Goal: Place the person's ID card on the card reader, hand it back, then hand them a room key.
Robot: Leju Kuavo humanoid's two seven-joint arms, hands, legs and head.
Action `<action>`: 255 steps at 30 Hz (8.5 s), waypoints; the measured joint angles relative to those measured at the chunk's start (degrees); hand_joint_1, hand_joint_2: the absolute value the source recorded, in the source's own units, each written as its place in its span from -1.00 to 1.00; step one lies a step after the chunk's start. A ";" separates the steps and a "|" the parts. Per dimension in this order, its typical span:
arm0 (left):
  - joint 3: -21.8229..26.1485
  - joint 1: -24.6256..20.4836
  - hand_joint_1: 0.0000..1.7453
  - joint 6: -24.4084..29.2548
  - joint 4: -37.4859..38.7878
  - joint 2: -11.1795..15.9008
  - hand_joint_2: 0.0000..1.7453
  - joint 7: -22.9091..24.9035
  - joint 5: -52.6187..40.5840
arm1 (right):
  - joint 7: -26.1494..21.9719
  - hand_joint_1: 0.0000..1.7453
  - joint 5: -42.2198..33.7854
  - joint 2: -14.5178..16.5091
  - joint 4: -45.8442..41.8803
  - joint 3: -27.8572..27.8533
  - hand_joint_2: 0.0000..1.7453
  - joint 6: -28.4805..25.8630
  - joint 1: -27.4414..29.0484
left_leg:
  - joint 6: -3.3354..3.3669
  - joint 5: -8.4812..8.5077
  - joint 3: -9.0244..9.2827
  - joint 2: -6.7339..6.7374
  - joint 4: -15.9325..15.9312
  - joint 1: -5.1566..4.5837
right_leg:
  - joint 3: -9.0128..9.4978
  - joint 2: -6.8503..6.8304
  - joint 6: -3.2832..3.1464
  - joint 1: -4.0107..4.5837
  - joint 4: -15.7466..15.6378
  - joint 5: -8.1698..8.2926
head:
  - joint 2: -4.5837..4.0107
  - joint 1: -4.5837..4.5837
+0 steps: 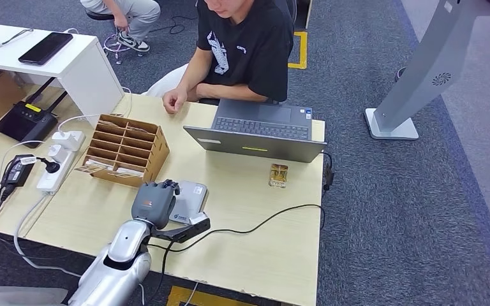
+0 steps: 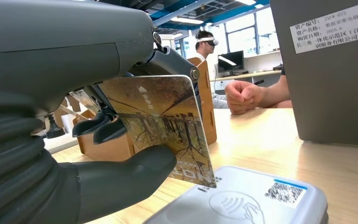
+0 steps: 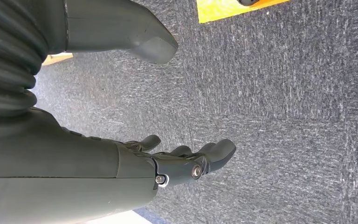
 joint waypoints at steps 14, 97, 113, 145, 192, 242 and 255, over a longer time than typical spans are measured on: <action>0.04 -0.35 1.00 2.61 3.32 -1.02 1.00 -2.52 -0.71 | -0.01 -1.00 0.76 0.00 0.00 0.00 1.00 0.09 0.00 | 0.00 0.00 -0.01 -0.01 0.00 0.00 | -0.01 -0.01 0.00 0.00 0.00 0.00 | 0.01 -0.01; 11.62 -20.78 -1.00 -0.98 -14.84 8.83 1.00 -6.52 10.46 | 0.05 -1.00 4.14 0.00 0.00 -4.19 1.00 0.79 -0.50 | -0.06 0.15 -0.22 -0.05 0.00 0.05 | -0.23 -0.06 -0.07 0.07 0.04 0.10 | 0.00 0.00; 11.29 -6.55 -1.00 3.48 -22.35 7.58 1.00 -7.88 5.44 | -0.20 -1.00 4.11 0.02 0.00 -5.64 1.00 0.51 -0.50 | -0.07 0.14 -0.31 -0.01 0.00 0.05 | -0.36 0.00 -0.07 0.07 0.04 0.09 | 0.00 0.00; 11.13 17.54 -1.00 5.58 -32.97 13.68 1.00 -2.04 -3.48 | -0.43 -1.00 2.40 0.80 0.00 -10.19 1.00 -0.80 -0.01 | -0.14 0.10 -0.43 -0.03 -0.05 0.08 | -0.44 -0.08 -0.20 0.10 0.04 0.02 | 0.01 0.00; 20.69 -8.38 -1.00 -3.74 -1.96 15.32 1.00 -1.26 -4.52 | -0.04 -1.00 7.26 0.66 -0.02 -11.15 1.00 1.06 -0.65 | -0.16 0.36 -0.62 -0.12 -0.02 0.11 | -0.69 -0.12 -0.15 0.13 0.05 0.23 | 0.00 0.07; 1.60 -14.89 -1.00 -27.90 0.15 13.39 1.00 -2.16 22.26 | -0.72 -1.00 9.11 0.44 -0.02 -13.97 1.00 1.90 -0.87 | -0.17 0.37 -0.63 -0.04 -0.01 0.12 | -0.71 -0.07 -0.19 0.14 0.07 0.28 | 0.00 0.07; -0.48 -15.88 -1.00 -24.62 -3.65 15.22 1.00 0.85 19.39 | -0.93 -1.00 9.09 0.44 -0.02 -15.42 1.00 1.73 -0.86 | -0.17 0.37 -0.64 -0.04 -0.01 0.12 | -0.71 -0.07 -0.19 0.14 0.07 0.27 | 0.01 0.06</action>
